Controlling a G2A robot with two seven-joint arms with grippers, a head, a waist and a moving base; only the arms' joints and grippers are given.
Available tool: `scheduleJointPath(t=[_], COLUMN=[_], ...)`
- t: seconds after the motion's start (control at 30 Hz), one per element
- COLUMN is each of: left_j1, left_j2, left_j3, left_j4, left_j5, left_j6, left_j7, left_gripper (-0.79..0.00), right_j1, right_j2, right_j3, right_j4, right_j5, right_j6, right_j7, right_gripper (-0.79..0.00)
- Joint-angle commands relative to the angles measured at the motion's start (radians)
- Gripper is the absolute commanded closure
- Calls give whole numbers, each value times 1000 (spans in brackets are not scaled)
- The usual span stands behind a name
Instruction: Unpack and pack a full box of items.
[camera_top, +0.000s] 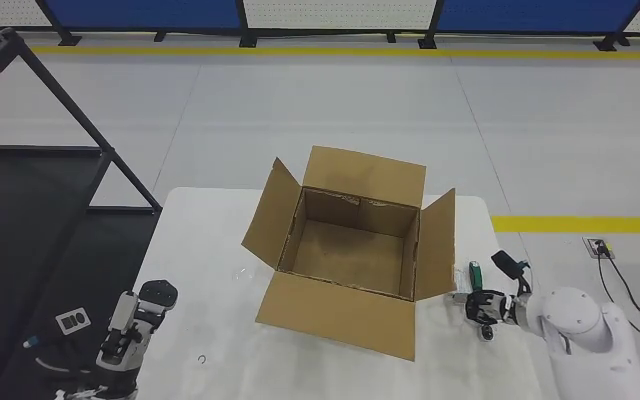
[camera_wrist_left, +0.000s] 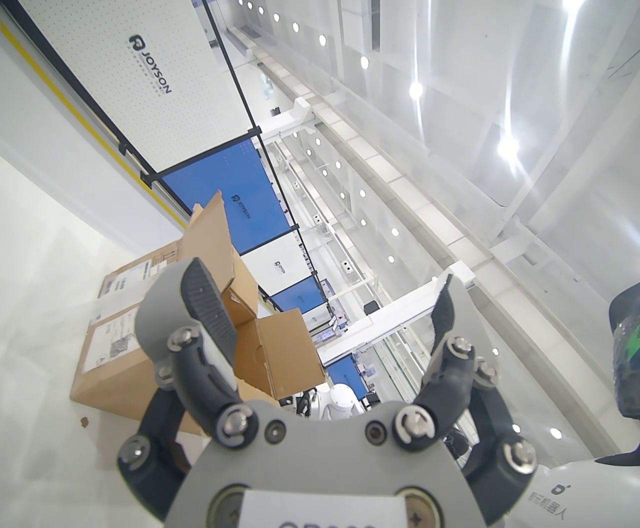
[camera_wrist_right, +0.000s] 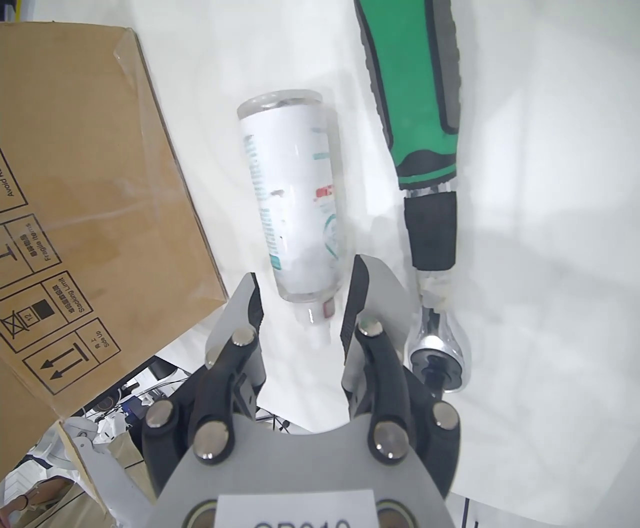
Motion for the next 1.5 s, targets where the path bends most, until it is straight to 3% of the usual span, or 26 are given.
scheduleJointPath(t=[0.0, 0.17, 0.23, 0.3, 0.37, 0.43, 0.53, 0.57, 0.67, 0.77, 1.23, 1.47], left_j1=[0, 2, 2, 2, 2, 2, 4, 4, 5, 7, 22, 19], left_j2=[0, 1, 1, 1, 1, 1, 2, 2, 2, 2, 2, 2], left_j3=[-1, -5, -6, -7, -7, -8, -11, -12, -14, -16, -41, -44], left_j4=[1, 0, 1, 1, 1, 2, 2, 2, 3, 3, 12, 21], left_j5=[-2, -7, -9, -12, -13, -15, -20, -21, -25, -30, -58, -68], left_j6=[-2, -2, -2, -3, -5, -6, -7, -9, -11, -15, -35, -36], left_j7=[1, 3, 2, 2, 1, 2, 1, 0, 0, 1, 11, 10], left_gripper=[-785, -785, -785, -785, -785, -785, -785, -785, -785, -785, -785, -785], right_j1=[-1, -5, -13, -25, -44, -62, -93, -101, -106, -80, -53, 38], right_j2=[2, 9, 12, 13, 14, 14, 14, 15, 16, 18, 27, 37], right_j3=[-2, 3, 16, 32, 56, 85, 125, 137, 161, 167, 132, 53], right_j4=[-5, -38, -75, -111, -161, -215, -290, -313, -364, -379, -370, -275], right_j5=[2, 12, 32, 68, 116, 174, 282, 318, 411, 522, 512, 512], right_j6=[5, 13, 9, -2, -19, -31, -75, -89, -123, -139, -116, -99], right_j7=[1, -26, -58, -85, -117, -157, -200, -209, -226, -220, -198, -175], right_gripper=[-376, -388, -462, -440, -449, -508, -508, -548, -539, -785, -785, -785])
